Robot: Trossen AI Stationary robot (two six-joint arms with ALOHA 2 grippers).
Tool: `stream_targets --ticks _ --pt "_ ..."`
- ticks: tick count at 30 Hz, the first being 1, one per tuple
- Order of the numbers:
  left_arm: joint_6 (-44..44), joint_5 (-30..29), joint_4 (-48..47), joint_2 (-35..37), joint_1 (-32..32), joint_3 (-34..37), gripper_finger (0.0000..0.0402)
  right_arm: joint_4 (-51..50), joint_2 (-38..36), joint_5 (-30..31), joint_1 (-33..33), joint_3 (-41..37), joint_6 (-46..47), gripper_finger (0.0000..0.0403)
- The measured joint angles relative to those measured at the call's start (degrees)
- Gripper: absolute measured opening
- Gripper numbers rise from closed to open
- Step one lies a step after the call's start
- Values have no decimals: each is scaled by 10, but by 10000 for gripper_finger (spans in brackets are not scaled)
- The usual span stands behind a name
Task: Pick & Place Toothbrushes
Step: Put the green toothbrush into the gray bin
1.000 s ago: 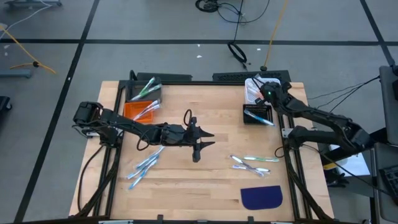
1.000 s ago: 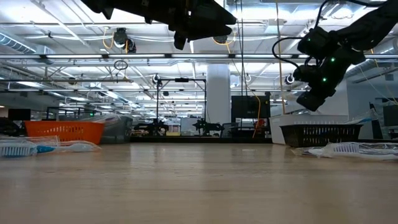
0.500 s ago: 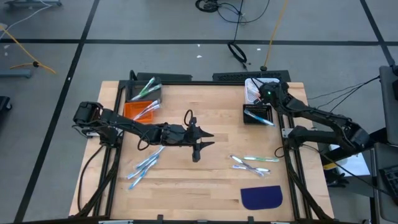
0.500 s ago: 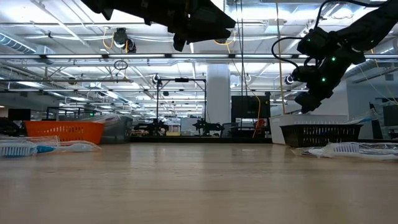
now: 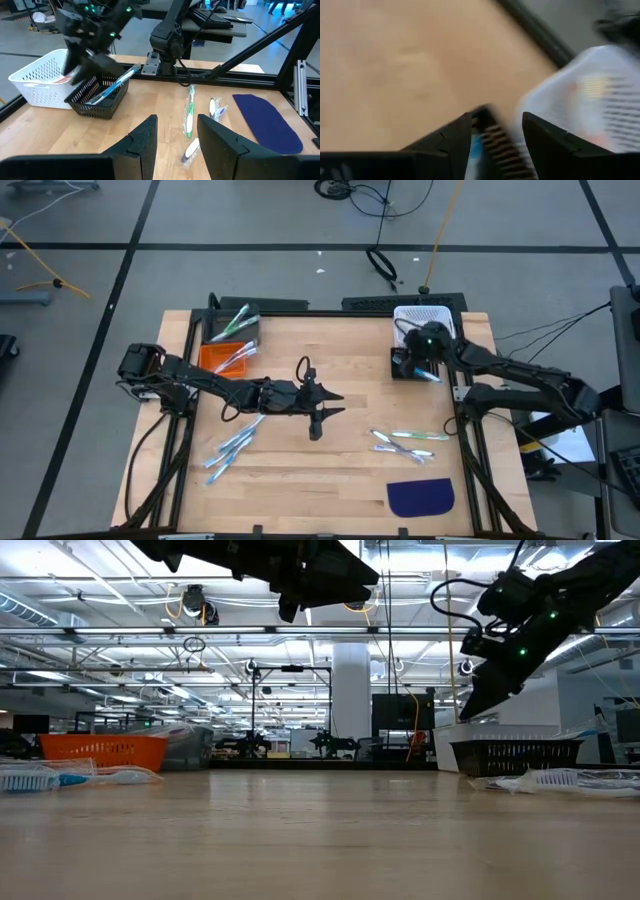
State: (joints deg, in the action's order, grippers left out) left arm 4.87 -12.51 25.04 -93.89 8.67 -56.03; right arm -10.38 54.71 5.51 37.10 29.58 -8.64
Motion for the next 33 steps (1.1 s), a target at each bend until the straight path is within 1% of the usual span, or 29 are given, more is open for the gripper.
stream_targets --ticks 4,9,13,17,28,33 --pt "-2 0 0 0 0 0 141 -53 -14 -55 -42 0 28 164" --pt "-5 0 0 0 0 0 141 -94 -38 -127 -99 0 75 166" --pt "-6 0 0 0 0 0 141 -123 -49 -163 -160 0 117 164" --pt "-7 0 0 0 0 0 141 -136 -48 -190 -236 0 162 158" --pt "-2 0 0 0 0 0 140 -158 -48 -187 -415 -3 302 157" --pt "-2 0 0 0 0 0 141 -138 -48 -148 -485 -37 370 157"
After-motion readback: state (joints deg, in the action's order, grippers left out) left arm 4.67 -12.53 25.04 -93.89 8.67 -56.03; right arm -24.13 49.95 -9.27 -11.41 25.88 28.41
